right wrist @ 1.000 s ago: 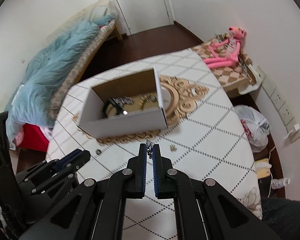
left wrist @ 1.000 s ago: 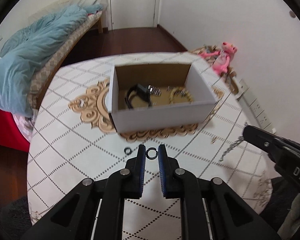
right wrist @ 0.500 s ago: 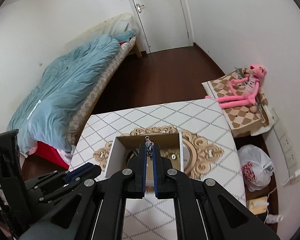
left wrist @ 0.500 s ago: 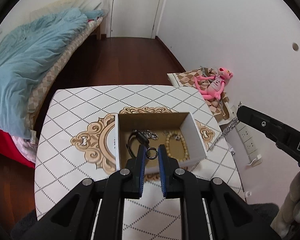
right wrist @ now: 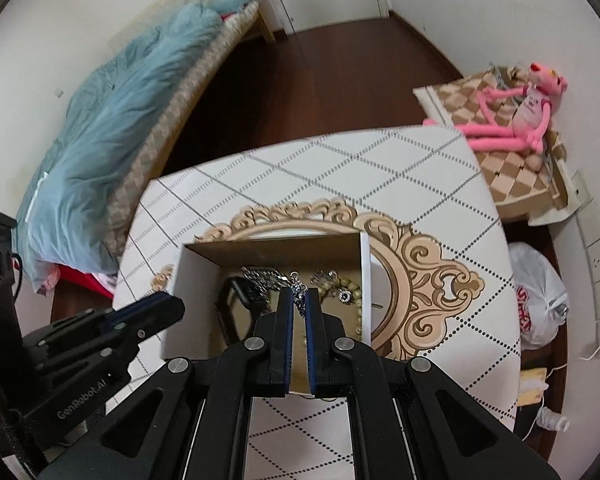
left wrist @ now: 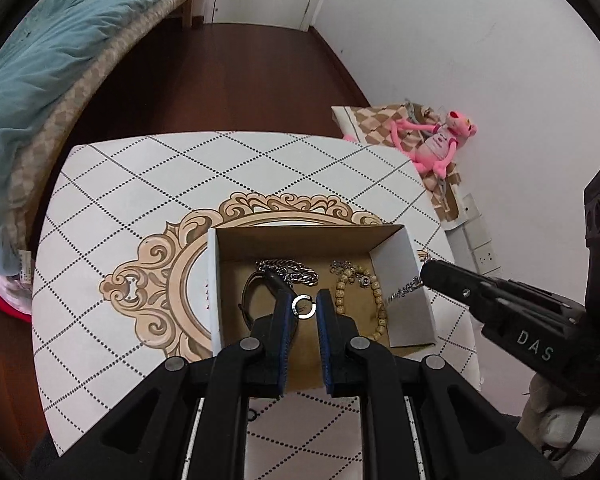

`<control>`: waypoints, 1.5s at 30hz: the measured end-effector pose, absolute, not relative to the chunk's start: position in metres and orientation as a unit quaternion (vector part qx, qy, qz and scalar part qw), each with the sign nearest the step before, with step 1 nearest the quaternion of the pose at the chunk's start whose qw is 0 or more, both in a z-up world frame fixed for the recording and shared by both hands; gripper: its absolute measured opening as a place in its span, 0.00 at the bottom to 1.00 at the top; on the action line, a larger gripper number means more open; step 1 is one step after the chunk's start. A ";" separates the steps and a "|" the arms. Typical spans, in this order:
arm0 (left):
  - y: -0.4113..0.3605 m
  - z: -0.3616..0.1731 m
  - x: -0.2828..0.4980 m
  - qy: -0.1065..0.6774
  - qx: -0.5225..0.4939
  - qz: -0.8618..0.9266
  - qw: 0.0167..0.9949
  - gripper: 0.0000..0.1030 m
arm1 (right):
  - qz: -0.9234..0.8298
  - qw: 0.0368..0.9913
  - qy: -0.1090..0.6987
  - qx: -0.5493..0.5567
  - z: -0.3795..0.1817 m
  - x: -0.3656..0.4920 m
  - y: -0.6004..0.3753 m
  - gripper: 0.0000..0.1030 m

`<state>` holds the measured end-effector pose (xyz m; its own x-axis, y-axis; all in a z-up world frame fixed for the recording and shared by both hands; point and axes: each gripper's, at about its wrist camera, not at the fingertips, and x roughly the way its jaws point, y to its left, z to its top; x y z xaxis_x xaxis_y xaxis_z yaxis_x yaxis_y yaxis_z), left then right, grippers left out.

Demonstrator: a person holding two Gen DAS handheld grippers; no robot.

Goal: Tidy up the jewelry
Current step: 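Carry the chain and black ring into the box and open both tools, then lift both tools up and away from the box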

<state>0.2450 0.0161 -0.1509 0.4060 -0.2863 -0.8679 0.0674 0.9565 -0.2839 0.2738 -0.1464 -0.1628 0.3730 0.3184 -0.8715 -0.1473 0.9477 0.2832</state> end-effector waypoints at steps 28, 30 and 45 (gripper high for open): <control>0.041 -0.146 0.235 0.519 -0.003 0.038 0.854 0.95 | 0.058 0.818 0.572 -0.015 -0.173 0.263 -0.146 0.78; 0.040 -0.149 0.230 0.519 0.010 0.046 0.853 0.96 | 0.050 0.816 0.575 -0.026 -0.176 0.259 -0.146 0.80; 0.036 -0.135 0.190 0.506 0.003 0.053 0.861 0.96 | 0.031 0.835 0.547 -0.046 -0.155 0.216 -0.142 0.93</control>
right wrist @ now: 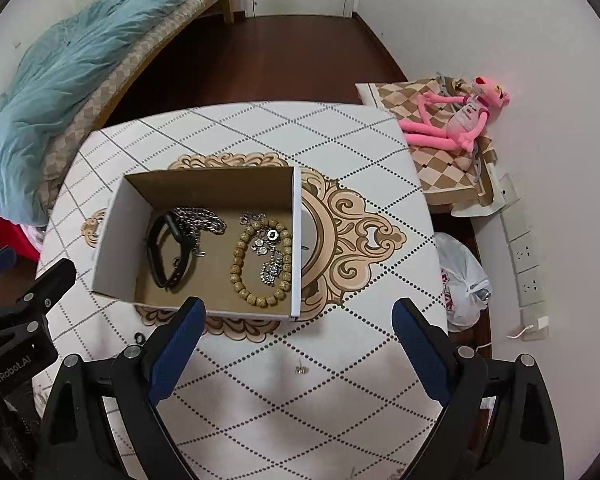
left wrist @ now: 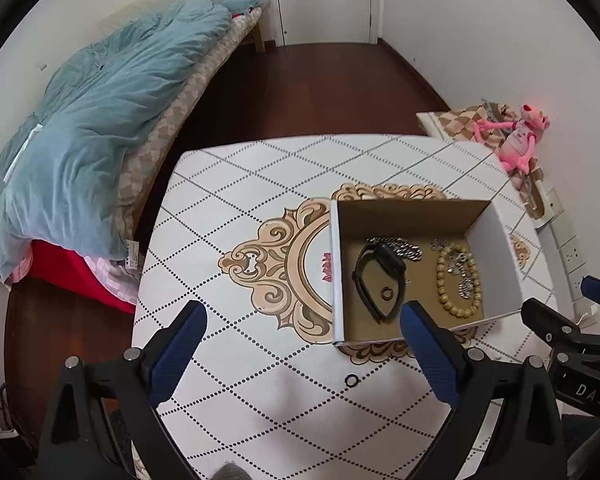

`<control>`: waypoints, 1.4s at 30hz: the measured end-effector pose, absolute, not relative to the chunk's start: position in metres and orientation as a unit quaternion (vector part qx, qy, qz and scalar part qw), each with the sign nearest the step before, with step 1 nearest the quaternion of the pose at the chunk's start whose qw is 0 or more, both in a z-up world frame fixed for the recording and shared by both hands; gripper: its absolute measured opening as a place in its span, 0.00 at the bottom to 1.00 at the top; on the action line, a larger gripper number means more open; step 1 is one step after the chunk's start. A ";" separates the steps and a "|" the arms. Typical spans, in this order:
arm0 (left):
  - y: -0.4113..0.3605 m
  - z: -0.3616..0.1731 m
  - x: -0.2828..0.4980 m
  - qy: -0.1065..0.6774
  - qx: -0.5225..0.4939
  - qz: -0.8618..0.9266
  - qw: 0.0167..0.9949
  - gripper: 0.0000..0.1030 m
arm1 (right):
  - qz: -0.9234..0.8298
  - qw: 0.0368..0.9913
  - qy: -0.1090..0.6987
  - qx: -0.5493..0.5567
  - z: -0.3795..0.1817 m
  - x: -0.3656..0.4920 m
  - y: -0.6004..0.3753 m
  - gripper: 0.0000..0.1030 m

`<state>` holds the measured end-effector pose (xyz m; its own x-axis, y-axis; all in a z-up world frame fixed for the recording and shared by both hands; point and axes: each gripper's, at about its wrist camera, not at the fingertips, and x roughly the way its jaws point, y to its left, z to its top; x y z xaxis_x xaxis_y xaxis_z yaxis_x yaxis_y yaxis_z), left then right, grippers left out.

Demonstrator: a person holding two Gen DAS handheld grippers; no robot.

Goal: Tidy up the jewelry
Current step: 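Lift both tools up and away from the box, then grasp the small gold earring on the cloth with the right tool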

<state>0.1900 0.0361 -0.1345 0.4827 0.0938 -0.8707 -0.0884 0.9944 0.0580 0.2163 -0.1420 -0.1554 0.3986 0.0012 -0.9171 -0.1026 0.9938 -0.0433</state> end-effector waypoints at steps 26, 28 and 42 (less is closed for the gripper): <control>0.046 -0.177 0.136 0.537 -0.030 0.075 0.840 0.96 | 0.031 0.830 0.557 0.016 -0.207 0.159 -0.163 0.86; 0.048 -0.193 0.136 0.548 -0.029 0.079 0.832 0.96 | 0.029 0.831 0.555 0.029 -0.226 0.158 -0.166 0.69; 0.052 -0.234 0.136 0.572 -0.033 0.077 0.816 0.96 | 0.014 0.861 0.507 0.021 -0.264 0.154 -0.170 0.09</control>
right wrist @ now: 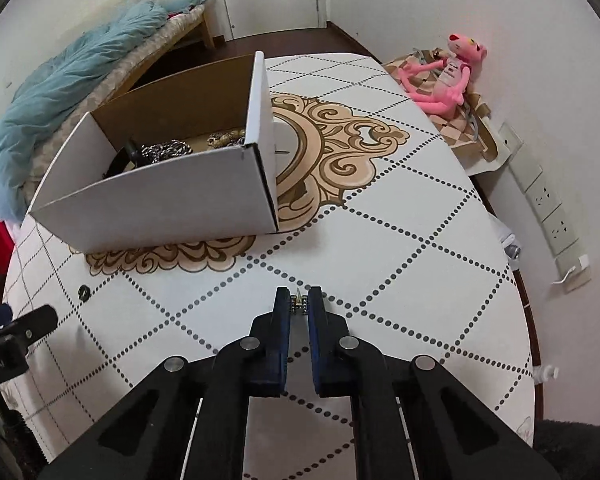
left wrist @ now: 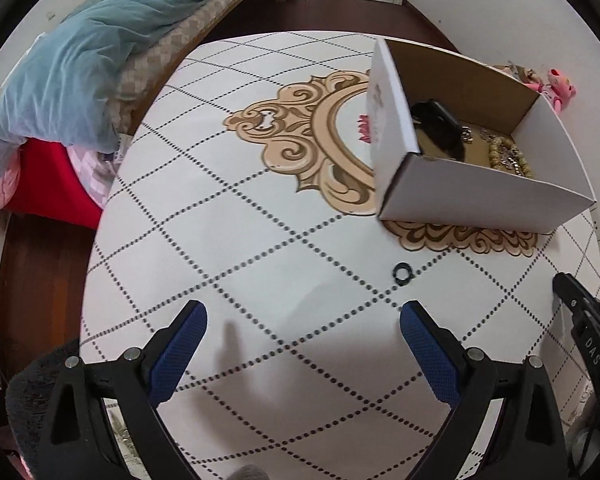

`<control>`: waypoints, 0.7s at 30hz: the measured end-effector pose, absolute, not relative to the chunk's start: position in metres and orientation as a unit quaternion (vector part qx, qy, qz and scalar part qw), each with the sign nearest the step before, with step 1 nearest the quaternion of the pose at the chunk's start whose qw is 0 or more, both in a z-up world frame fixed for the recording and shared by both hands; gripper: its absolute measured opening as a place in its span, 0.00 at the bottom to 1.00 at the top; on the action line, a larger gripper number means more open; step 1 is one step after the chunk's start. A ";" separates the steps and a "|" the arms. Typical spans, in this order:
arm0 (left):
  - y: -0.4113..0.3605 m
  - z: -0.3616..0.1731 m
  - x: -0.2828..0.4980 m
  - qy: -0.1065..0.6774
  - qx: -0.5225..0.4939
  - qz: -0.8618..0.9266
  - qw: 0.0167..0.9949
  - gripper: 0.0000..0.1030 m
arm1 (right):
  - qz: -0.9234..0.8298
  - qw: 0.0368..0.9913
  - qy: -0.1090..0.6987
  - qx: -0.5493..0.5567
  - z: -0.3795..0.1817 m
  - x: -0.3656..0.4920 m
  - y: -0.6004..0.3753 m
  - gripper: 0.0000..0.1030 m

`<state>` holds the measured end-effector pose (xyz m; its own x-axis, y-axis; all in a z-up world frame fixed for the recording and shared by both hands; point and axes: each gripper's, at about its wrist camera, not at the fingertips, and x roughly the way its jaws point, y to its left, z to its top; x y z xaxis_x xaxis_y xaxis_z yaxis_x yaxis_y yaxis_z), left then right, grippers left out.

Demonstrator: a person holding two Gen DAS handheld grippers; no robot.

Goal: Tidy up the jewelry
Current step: 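Grasp the small gold earring on the cloth with the right tool, then grasp the other black ring with the left tool while the right tool holds the earring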

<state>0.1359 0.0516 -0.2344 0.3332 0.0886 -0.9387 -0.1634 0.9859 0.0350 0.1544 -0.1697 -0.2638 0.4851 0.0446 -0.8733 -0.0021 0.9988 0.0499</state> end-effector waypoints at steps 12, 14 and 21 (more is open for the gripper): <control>0.014 -0.246 0.154 0.558 -0.023 0.017 0.829 0.58 | 0.000 0.868 0.495 0.046 -0.244 0.145 -0.184 0.09; 0.008 -0.247 0.155 0.552 -0.014 0.012 0.834 0.48 | -0.003 0.868 0.494 0.050 -0.243 0.145 -0.188 0.09; 0.002 -0.243 0.154 0.542 -0.015 -0.006 0.840 0.10 | -0.010 0.869 0.491 0.053 -0.240 0.146 -0.195 0.09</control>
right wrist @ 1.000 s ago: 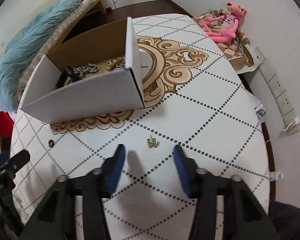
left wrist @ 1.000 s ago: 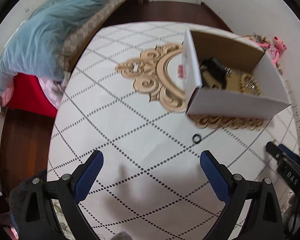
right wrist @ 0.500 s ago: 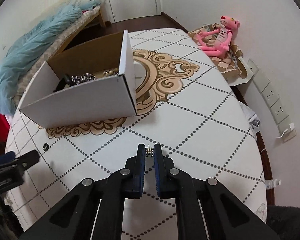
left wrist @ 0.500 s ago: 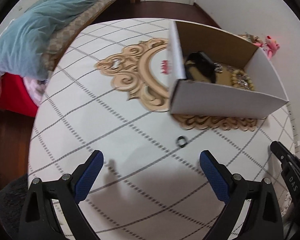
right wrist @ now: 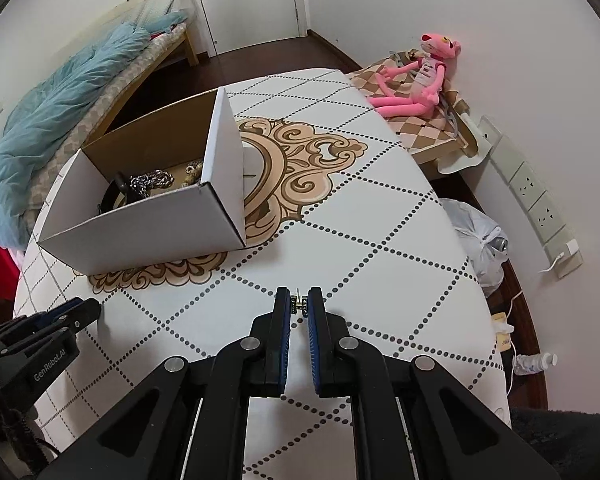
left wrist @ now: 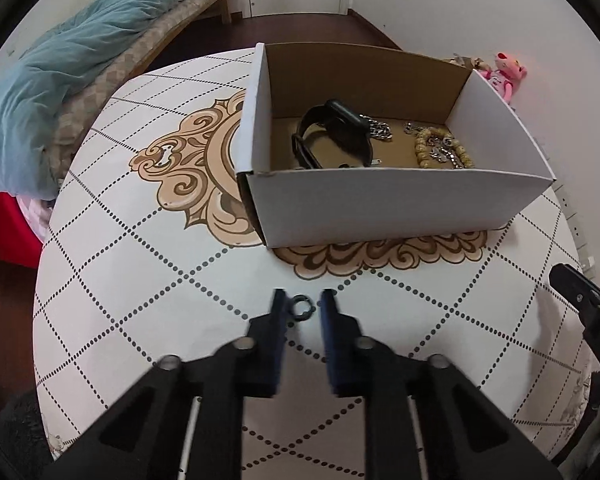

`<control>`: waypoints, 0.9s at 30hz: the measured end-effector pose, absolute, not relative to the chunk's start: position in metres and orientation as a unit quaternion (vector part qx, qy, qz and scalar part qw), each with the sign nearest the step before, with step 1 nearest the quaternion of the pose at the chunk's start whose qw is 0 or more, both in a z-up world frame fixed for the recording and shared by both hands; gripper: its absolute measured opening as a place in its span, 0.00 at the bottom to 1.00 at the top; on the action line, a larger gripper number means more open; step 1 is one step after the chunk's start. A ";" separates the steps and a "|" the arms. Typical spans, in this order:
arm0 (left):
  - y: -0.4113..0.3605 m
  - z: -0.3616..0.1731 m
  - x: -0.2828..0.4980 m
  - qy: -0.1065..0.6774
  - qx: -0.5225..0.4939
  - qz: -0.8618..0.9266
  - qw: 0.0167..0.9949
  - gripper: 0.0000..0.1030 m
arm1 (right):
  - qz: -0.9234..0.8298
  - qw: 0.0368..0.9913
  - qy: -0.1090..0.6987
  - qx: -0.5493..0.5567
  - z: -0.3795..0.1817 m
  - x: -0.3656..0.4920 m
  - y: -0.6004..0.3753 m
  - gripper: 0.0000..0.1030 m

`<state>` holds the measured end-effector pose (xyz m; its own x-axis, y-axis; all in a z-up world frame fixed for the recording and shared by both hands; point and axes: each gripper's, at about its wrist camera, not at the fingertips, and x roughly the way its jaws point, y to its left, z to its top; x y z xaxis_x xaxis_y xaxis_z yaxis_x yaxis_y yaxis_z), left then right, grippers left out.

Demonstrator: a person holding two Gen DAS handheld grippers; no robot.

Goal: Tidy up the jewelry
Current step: 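Grasp the other black ring with the left tool while the right tool holds the earring, then carry the gold earring and black ring into the box and open both tools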

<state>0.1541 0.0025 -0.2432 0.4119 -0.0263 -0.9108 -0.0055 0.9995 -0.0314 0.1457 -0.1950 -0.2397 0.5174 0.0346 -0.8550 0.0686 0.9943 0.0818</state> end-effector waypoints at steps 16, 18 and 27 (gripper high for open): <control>0.011 -0.190 0.135 0.506 -0.059 -0.045 0.859 0.09 | 0.036 0.884 0.460 0.070 -0.191 0.142 -0.185 0.09; 0.012 -0.175 0.143 0.498 -0.067 -0.056 0.863 0.09 | 0.054 0.885 0.455 0.074 -0.176 0.148 -0.182 0.09; 0.015 -0.147 0.218 0.516 -0.075 -0.079 0.850 0.10 | 0.127 0.847 0.508 0.094 -0.155 0.237 -0.155 0.09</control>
